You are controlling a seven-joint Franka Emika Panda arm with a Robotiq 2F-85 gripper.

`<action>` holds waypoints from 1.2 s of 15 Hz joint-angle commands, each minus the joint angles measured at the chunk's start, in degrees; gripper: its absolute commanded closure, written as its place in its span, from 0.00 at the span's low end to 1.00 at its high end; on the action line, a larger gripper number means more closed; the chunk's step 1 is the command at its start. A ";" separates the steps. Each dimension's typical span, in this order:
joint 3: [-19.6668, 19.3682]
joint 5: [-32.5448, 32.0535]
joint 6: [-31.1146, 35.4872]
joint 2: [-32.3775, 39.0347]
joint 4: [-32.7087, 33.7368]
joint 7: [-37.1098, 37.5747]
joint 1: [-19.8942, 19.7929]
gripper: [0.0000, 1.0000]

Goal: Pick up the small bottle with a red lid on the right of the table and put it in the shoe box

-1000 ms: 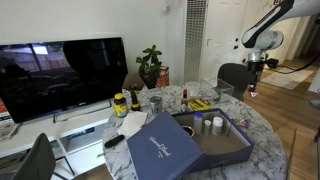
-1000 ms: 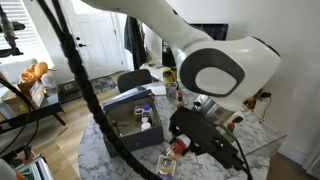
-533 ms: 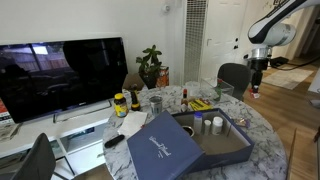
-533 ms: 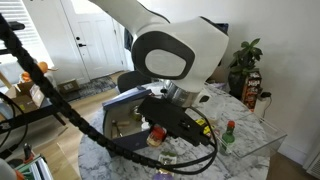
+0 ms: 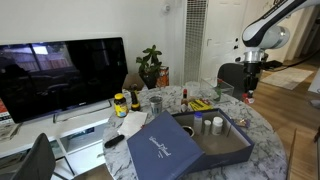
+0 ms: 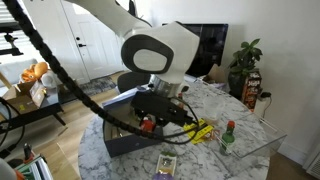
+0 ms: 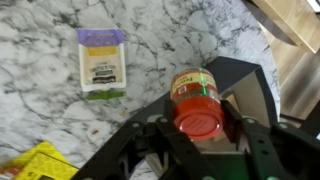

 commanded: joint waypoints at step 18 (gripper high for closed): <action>6.13 6.66 13.26 -4.59 -10.76 -28.07 19.66 0.76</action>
